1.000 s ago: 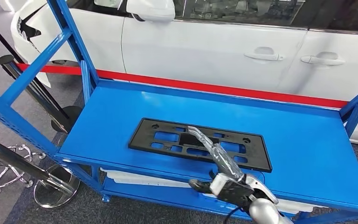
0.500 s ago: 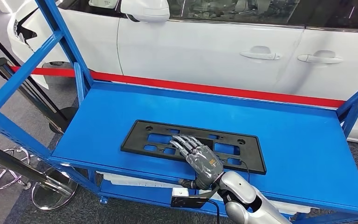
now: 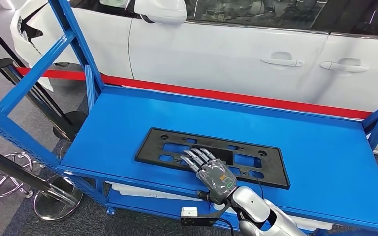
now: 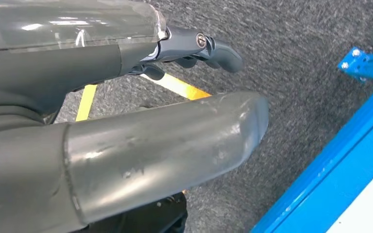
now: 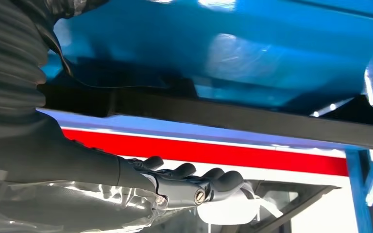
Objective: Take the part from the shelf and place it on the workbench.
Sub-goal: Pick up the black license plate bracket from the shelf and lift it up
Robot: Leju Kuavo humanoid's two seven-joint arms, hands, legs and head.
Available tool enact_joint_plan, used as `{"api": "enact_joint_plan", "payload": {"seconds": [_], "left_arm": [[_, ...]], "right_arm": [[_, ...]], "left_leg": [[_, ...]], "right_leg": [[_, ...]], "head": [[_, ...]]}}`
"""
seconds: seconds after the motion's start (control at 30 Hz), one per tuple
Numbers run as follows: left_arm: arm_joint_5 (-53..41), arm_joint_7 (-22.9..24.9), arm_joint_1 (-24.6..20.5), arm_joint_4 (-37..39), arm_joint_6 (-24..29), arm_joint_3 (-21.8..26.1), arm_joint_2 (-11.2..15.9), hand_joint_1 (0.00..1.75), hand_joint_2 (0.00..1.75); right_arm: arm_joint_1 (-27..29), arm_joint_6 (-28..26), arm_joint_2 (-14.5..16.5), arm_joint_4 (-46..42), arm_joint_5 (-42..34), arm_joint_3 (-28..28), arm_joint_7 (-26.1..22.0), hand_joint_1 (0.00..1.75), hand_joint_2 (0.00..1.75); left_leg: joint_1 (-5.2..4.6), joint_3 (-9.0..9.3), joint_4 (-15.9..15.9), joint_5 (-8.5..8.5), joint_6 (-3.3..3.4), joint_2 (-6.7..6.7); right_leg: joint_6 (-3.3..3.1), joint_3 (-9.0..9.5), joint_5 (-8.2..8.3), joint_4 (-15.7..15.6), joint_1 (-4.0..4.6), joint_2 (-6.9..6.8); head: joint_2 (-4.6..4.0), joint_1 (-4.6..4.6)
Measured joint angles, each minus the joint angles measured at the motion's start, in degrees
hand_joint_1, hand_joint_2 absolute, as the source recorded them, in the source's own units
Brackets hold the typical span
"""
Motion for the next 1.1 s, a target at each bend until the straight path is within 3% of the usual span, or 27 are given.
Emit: {"api": "enact_joint_plan", "payload": {"seconds": [0.1, 0.17, 0.27, 0.3, 0.33, 0.37, 0.43, 0.5, 0.6, 0.67, 0.7, 0.77, 0.8, 0.83, 0.87, 0.9, 0.97, 1.03, 1.1], "left_arm": [[0.0, 0.0, 0.0, 0.0, 0.0, 0.0, 0.0, 0.0, 0.0], [-0.1, 0.0, 0.0, 0.0, 0.0, 0.0, 0.0, 0.0, 0.0], [-0.5, -0.1, 0.0, 0.0, 0.2, 0.0, 0.0, 0.0, 0.0], [-0.6, -0.1, 0.1, 0.0, 0.2, 0.0, 0.0, 0.0, 0.0], [-0.8, -0.1, 0.1, 0.0, 0.2, 0.0, 0.0, 0.0, 0.0], [-1.0, -0.1, 0.2, 0.0, 0.2, 0.0, 0.0, 0.0, 0.0], [-1.3, -0.3, 0.1, 0.0, 0.2, 0.0, 0.1, 0.0, 0.0], [-1.6, -0.4, 0.0, 0.0, 0.0, 0.1, 0.2, 0.0, 0.0], [-2.0, -0.6, -0.1, 0.0, -0.1, 0.1, 0.3, 0.0, 0.0], [-2.2, -0.7, 0.0, 0.0, -0.1, 0.1, 0.3, 0.0, 0.0], [-2.3, -0.8, -0.1, 0.0, -0.2, 0.1, 0.3, 0.0, 0.0], [-2.6, -0.9, -0.1, 0.0, -0.2, 0.2, 0.3, 0.0, 0.0], [-2.8, -0.9, -0.1, 0.0, -0.3, 0.2, 0.4, 0.0, 0.0], [-3.0, -0.9, -0.1, 0.0, -0.3, 0.3, 0.4, 0.0, 0.0], [-3.2, -0.9, -0.1, 0.0, -0.4, 0.3, 0.4, 0.0, 0.0], [-3.4, -0.9, -0.1, 0.0, -0.4, 0.4, 0.4, 0.0, 0.0], [-3.7, -0.9, -0.1, 0.0, -0.5, 0.4, 0.4, 0.0, 0.0], [-4.1, -0.9, -0.2, 0.0, -0.6, 0.4, 0.4, 0.0, 0.0], [-4.6, -0.9, -0.2, 0.0, -0.7, 0.4, 0.4, 0.0, 0.0]], "right_arm": [[-0.1, -0.2, 0.1, 0.1, 0.1, 0.2, 0.1, 0.0, 1.75], [-0.1, -0.8, 0.3, 0.1, 0.6, 0.3, 0.3, 0.0, 1.75], [0.4, -3.3, 1.6, 0.5, 2.4, 0.3, 1.2, 0.0, 1.75], [0.7, -4.2, 2.4, 0.8, 2.9, 0.3, 1.5, 0.0, 1.75], [0.9, -4.9, 3.2, 1.0, 3.3, 0.3, 1.8, 0.0, 1.75], [1.0, -5.4, 3.9, 1.3, 3.4, 0.3, 2.1, 0.0, 1.75], [1.0, -5.9, 5.4, 1.9, 3.2, 0.3, 2.3, 0.0, 1.75], [0.6, -6.2, 6.8, 2.4, 2.0, 0.3, 2.3, 0.0, 1.75], [0.0, -6.0, 8.4, 3.1, 0.1, 0.2, 2.0, 0.0, 1.75], [-0.5, -5.8, 9.1, 3.6, -0.4, 0.2, 2.1, 0.0, 1.75], [-0.7, -5.8, 9.4, 3.9, -0.3, 0.2, 2.3, 0.0, 1.75], [-1.0, -6.1, 9.9, 5.0, 0.9, 0.2, 3.1, 0.0, 1.75], [-1.1, -6.4, 10.1, 5.7, 1.8, 0.2, 3.7, 0.0, 1.75], [-1.1, -6.7, 10.3, 6.4, 2.9, 0.2, 4.3, 0.0, 1.75], [-1.1, -7.0, 10.5, 7.2, 4.0, 0.3, 5.0, 0.0, 1.75], [-1.3, -7.4, 10.8, 7.9, 5.1, 0.3, 5.6, 0.0, 1.75], [-1.7, -8.3, 11.4, 9.5, 6.9, 0.3, 6.6, 0.0, 1.75], [-2.2, -9.4, 12.1, 11.2, 8.8, 0.3, 7.7, 0.0, 1.75], [-2.6, -10.9, 12.8, 13.1, 11.5, 0.3, 9.0, 0.0, 1.75]], "left_leg": [[0.05, -0.08, 0.1, -0.25, -0.93, -0.01], [0.16, -0.76, 2.0, -1.69, -1.46, 0.02], [0.27, -5.62, 12.4, -6.98, -1.98, 0.03], [0.28, -7.12, 15.5, -7.9, -2.12, 0.04], [0.29, -7.7, 16.5, -7.65, -2.2, 0.04], [0.29, -7.19, 15.2, -6.3, -2.21, 0.04], [0.29, -3.69, 7.6, -2.23, -1.96, 0.05], [0.13, -0.85, 1.5, -0.2, -1.5, -0.02], [0.02, -0.46, 0.4, -0.1, -0.77, -0.1], [0.22, -0.3, 0.0, 0.16, -0.1, -0.05], [0.33, -0.22, -0.1, 0.27, 0.21, 0.0], [0.29, -0.25, -0.2, 0.26, 0.52, 0.04], [0.26, -0.25, -0.2, 0.24, 0.56, 0.04], [0.23, -0.24, -0.2, 0.22, 0.58, 0.02], [0.22, -0.17, -0.2, 0.19, 0.56, -0.02], [0.2, -0.06, -0.1, 0.15, 0.52, -0.07], [0.09, 0.15, -0.1, -0.02, 0.29, -0.15], [0.0, 0.04, 0.0, -0.14, -0.19, -0.17], [0.02, -0.05, 0.0, -0.14, -0.88, -0.15]], "right_leg": [[-0.68, 0.28, -0.06, -1.0, 0.1, 0.06], [-1.37, 0.63, 0.18, -1.5, -0.16, -0.01], [-2.03, 0.76, 0.2, -1.7, -0.2, -0.14], [-2.08, 0.75, 0.14, -1.6, -0.17, -0.12], [-2.1, 0.76, 0.07, -1.6, -0.17, -0.09], [-2.07, 0.8, -0.02, -1.5, -0.19, -0.04], [-1.81, 0.95, -0.31, -1.2, -0.2, 0.07], [-1.36, 0.87, -0.56, -0.9, -0.01, 0.14], [-0.62, 0.71, -0.6, -0.8, 0.15, 0.17], [-0.04, 0.3, -1.65, 0.4, 0.03, 0.14], [0.23, -0.68, -3.06, 2.7, -0.04, 0.12], [0.64, -4.21, -6.77, 10.2, -0.18, 0.08], [0.76, -5.93, -7.97, 13.6, -0.23, 0.08], [0.8, -6.93, -8.12, 15.4, -0.26, 0.08], [0.73, -6.85, -7.08, 14.9, -0.27, 0.07], [0.54, -5.66, -5.07, 12.1, -0.25, 0.07], [-0.13, -2.0, -1.12, 4.3, -0.04, 0.05], [-0.69, -0.06, 0.09, -0.1, 0.31, 0.06], [-1.06, 0.04, -0.04, -0.8, 0.44, 0.14]], "head": [[0.0, -0.01], [0.0, 0.0], [0.0, -0.01], [0.0, -0.01], [0.0, -0.01], [0.0, -0.01], [0.0, -0.01], [0.0, -0.01], [0.01, -0.01], [0.01, 0.0], [0.0, 0.01], [0.0, 0.01], [0.0, 0.01], [0.0, 0.01], [0.0, 0.01], [0.0, 0.01], [0.01, 0.01], [0.01, 0.01], [0.01, -0.01]]}}
